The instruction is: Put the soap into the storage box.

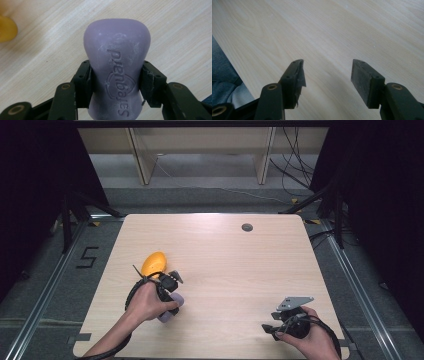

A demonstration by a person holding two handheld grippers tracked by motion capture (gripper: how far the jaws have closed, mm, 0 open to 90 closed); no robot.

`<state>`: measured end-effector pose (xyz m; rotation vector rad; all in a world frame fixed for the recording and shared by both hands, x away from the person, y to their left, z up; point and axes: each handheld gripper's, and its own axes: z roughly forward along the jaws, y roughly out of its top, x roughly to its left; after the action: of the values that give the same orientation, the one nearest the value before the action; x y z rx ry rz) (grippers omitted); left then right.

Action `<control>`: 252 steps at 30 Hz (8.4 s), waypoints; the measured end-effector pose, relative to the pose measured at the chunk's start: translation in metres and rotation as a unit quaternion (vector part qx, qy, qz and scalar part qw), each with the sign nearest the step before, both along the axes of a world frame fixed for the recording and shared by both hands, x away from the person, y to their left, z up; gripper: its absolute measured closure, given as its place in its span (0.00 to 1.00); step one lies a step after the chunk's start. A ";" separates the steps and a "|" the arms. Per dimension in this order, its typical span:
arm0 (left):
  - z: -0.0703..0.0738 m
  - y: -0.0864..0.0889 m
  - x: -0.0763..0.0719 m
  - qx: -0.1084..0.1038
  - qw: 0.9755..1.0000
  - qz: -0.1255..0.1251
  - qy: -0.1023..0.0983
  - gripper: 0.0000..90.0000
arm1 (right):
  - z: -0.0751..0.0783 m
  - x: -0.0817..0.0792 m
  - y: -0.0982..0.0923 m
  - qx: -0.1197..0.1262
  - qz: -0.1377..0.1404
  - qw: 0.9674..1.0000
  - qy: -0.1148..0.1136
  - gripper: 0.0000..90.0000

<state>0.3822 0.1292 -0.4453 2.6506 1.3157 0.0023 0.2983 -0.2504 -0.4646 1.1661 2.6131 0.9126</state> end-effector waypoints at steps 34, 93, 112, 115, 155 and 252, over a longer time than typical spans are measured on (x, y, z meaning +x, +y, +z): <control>0.019 0.025 0.012 -0.007 0.999 0.048 -0.017 0.54 | -0.001 0.001 -0.001 -0.002 0.004 1.000 -0.008 0.49; 0.043 0.045 0.039 -0.023 0.991 0.128 -0.036 0.54 | -0.002 0.001 0.001 0.007 -0.003 1.000 -0.013 0.49; 0.049 0.052 0.050 -0.022 0.989 0.140 -0.036 0.54 | -0.002 0.001 0.000 0.007 -0.001 1.000 -0.012 0.49; 0.049 0.054 0.053 -0.021 0.990 0.138 -0.038 0.54 | -0.002 0.001 0.000 0.007 -0.001 1.000 -0.012 0.49; 0.047 0.066 0.085 -0.027 0.980 0.191 -0.043 0.54 | -0.001 0.001 0.000 0.008 -0.001 1.000 -0.014 0.49; 0.009 0.065 0.122 -0.018 0.971 0.232 -0.053 0.54 | -0.003 0.001 0.000 0.007 0.006 1.000 -0.013 0.48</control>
<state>0.5040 0.1944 -0.4360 2.2161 1.8382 0.1785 0.2998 -0.2507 -0.4672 1.1359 2.5991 0.9427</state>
